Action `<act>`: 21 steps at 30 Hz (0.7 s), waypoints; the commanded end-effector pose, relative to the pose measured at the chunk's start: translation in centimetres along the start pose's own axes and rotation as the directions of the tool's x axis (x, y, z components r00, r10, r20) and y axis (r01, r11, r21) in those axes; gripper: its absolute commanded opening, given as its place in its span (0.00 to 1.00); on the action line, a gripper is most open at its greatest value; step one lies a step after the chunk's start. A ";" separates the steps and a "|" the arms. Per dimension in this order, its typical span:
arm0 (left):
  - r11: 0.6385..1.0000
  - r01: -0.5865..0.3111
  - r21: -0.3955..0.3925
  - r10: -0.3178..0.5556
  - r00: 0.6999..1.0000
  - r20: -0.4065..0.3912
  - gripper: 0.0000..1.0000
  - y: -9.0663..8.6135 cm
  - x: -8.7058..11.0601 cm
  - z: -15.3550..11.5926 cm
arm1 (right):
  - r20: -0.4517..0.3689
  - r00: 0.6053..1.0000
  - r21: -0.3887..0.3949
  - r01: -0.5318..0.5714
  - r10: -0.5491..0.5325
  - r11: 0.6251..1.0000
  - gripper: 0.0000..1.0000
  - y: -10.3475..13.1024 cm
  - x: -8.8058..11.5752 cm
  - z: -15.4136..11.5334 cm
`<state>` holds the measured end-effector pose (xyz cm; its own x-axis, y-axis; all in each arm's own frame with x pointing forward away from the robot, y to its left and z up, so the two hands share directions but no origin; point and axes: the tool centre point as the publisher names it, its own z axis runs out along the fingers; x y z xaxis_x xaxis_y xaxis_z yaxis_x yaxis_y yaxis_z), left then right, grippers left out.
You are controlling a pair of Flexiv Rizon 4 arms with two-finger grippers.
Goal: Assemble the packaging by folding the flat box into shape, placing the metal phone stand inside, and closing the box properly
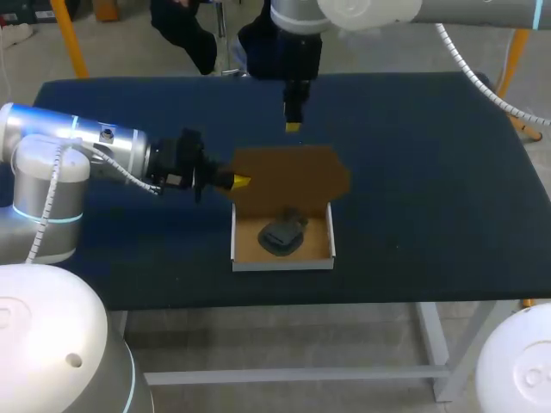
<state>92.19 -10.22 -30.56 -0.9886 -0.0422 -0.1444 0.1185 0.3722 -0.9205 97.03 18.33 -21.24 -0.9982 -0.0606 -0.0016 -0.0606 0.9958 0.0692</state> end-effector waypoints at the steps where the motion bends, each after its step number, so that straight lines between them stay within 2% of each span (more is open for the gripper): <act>1: 1.000 0.000 0.001 0.000 1.000 0.001 0.00 0.1 0.1 0.1 | 0.001 1.000 0.003 0.004 -0.004 1.000 0.45 0.3 0.6 0.2; 21: 1.000 0.000 0.001 0.000 1.000 0.001 0.00 0.1 0.1 0.1 | 0.011 0.999 0.012 0.034 -0.034 0.999 0.42 1.2 4.0 0.6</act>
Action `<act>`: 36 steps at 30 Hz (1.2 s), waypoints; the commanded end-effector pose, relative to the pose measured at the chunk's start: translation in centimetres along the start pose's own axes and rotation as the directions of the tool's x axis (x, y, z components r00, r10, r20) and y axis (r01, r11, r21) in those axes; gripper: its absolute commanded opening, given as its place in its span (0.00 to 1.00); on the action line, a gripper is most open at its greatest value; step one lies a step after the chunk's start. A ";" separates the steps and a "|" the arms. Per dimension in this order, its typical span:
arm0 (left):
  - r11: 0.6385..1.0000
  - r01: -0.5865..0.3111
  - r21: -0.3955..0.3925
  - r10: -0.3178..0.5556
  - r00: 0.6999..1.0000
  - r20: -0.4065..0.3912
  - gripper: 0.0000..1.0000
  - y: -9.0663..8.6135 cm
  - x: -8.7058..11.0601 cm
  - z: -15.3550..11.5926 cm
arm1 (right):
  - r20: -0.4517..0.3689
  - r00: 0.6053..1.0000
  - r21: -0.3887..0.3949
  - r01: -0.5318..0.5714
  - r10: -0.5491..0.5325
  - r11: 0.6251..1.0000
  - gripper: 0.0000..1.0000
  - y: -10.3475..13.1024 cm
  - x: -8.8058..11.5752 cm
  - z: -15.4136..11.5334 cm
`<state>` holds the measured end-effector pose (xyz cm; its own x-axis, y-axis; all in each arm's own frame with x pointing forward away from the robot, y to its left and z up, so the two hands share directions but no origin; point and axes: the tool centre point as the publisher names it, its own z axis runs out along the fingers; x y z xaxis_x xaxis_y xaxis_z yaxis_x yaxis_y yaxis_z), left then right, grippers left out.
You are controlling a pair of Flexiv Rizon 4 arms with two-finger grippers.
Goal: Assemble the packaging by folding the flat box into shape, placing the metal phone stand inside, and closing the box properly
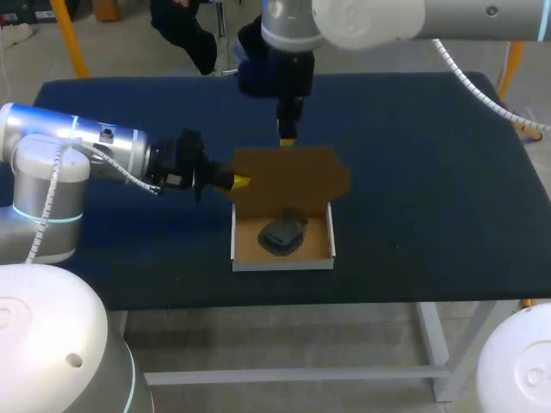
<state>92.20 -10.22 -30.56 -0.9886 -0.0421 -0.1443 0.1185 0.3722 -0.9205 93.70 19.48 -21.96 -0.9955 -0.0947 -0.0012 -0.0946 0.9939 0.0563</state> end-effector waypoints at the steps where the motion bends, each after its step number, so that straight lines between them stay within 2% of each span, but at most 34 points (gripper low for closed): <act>1: 1.000 0.000 0.001 0.000 1.000 0.001 0.00 0.1 0.1 0.1 | 0.014 1.000 -0.001 0.000 0.000 1.000 0.42 -0.1 0.9 -0.2; 26: 1.000 0.000 0.001 0.000 1.000 0.001 0.00 0.1 0.1 0.1 | -0.053 0.999 0.000 -0.005 0.005 1.000 0.41 0.3 2.3 1.2; 36: 1.000 0.000 0.001 0.000 1.000 0.001 0.00 0.1 0.1 0.1 | -0.049 0.999 -0.009 0.003 -0.004 1.000 0.46 0.3 2.5 1.8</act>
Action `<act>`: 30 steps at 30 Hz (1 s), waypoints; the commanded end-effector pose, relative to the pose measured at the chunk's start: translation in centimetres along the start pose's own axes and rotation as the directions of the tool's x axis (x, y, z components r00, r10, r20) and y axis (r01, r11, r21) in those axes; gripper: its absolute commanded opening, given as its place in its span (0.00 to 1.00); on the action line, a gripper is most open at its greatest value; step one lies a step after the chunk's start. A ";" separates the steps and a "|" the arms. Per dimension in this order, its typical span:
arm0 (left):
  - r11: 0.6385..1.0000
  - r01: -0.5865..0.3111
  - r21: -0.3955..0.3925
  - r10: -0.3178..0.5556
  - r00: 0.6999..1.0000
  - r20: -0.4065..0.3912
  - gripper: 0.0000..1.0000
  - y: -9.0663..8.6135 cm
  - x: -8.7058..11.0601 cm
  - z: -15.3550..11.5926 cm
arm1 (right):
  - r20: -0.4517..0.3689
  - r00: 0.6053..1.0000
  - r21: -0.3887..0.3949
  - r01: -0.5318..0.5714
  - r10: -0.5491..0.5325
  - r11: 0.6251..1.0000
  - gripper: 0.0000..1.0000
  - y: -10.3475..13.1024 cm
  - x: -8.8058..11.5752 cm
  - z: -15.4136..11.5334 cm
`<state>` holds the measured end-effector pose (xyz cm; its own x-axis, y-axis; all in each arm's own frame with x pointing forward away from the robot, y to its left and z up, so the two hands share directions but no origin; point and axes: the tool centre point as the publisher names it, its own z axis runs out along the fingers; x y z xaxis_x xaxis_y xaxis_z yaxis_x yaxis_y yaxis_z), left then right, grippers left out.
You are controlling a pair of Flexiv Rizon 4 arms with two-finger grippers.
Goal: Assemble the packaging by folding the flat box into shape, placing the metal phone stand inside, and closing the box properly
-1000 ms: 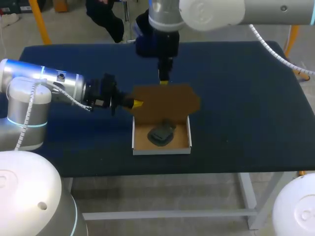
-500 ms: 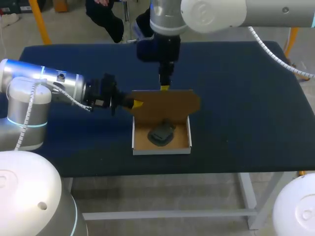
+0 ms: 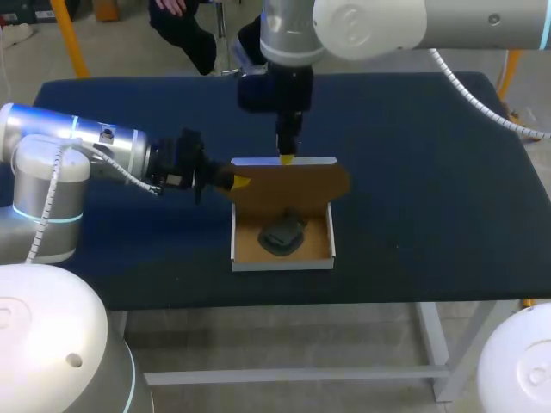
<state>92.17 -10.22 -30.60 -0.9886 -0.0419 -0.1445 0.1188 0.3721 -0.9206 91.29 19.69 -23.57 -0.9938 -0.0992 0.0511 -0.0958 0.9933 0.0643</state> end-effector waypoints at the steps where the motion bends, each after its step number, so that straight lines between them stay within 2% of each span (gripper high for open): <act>1: 1.000 0.000 0.001 0.000 1.000 0.001 0.00 0.0 0.0 0.1 | 0.004 1.000 -0.001 0.002 -0.002 1.000 0.46 -0.1 0.1 0.2; 17: 1.000 0.000 0.001 0.000 1.000 0.001 0.00 0.0 0.0 0.1 | 0.001 1.000 0.013 0.010 -0.010 1.000 0.50 0.2 -0.6 1.2; 28: 1.000 0.000 0.001 0.000 1.000 0.001 0.00 0.0 0.0 0.1 | -0.021 1.000 0.025 0.017 -0.017 1.000 0.60 0.2 -1.2 1.7; 30: 1.000 0.000 0.001 0.000 1.000 0.001 0.00 0.0 0.0 0.1 | -0.030 0.999 0.029 0.020 -0.019 0.999 0.58 0.3 -1.2 1.9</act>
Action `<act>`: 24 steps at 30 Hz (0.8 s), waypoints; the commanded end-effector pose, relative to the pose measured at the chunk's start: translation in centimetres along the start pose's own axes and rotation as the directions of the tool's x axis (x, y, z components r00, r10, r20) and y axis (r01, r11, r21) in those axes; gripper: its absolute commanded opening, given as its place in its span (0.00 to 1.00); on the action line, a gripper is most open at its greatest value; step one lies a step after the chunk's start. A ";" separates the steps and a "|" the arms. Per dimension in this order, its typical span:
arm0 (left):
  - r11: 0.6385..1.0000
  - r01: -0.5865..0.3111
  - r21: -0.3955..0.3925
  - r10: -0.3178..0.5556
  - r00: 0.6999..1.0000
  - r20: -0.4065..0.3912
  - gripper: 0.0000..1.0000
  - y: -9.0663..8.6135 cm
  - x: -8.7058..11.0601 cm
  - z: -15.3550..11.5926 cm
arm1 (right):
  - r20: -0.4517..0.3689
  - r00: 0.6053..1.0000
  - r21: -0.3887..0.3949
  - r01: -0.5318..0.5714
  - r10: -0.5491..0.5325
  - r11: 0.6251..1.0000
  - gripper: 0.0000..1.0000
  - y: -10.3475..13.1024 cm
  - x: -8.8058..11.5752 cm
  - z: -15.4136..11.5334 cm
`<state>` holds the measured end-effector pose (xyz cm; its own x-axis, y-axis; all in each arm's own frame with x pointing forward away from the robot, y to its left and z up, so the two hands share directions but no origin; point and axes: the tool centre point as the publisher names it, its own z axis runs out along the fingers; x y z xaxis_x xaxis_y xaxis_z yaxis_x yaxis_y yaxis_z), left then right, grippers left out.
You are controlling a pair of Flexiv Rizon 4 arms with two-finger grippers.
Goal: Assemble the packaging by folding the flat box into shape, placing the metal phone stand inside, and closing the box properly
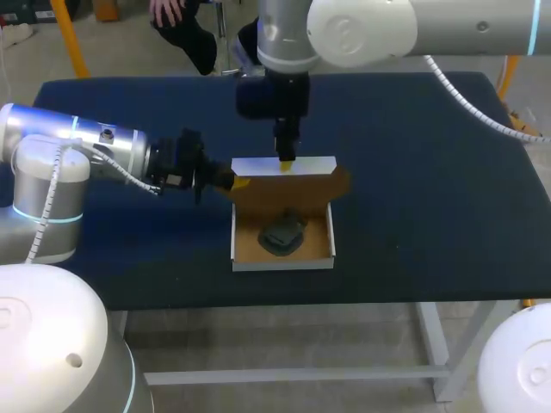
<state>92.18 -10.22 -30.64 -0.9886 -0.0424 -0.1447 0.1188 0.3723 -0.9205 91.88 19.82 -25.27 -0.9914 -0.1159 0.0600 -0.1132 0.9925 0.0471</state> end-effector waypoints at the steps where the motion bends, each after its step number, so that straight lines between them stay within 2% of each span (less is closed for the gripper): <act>1: 1.000 0.000 0.001 0.000 1.000 0.001 0.00 0.0 0.0 0.1 | -0.025 1.000 0.013 0.004 -0.004 1.000 0.55 0.3 -0.6 0.4; 9: 1.000 0.000 0.001 0.000 1.000 0.001 0.00 0.0 0.0 0.1 | -0.057 0.998 0.028 0.014 -0.012 1.000 0.45 0.3 -0.7 1.0; 12: 1.000 0.000 0.001 0.000 1.000 0.001 0.00 0.0 0.0 0.1 | -0.061 0.998 0.031 0.018 -0.016 0.999 0.26 0.3 -0.7 1.1; 17: 1.000 0.000 0.001 0.000 1.000 0.001 0.00 0.0 0.0 0.1 | -0.072 0.997 0.037 0.026 -0.024 0.999 0.00 0.5 -0.6 1.3; 24: 1.000 0.000 0.001 0.000 1.000 0.001 0.00 0.0 0.0 0.1 | -0.076 0.997 0.045 0.030 -0.026 0.999 0.00 0.4 -0.3 1.5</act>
<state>92.10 -10.17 -30.74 -0.9885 -0.0426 -0.1448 0.1188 0.3722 -0.9205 92.05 20.00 -26.58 -0.9812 -0.1441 0.1281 -0.1440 0.9895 0.0106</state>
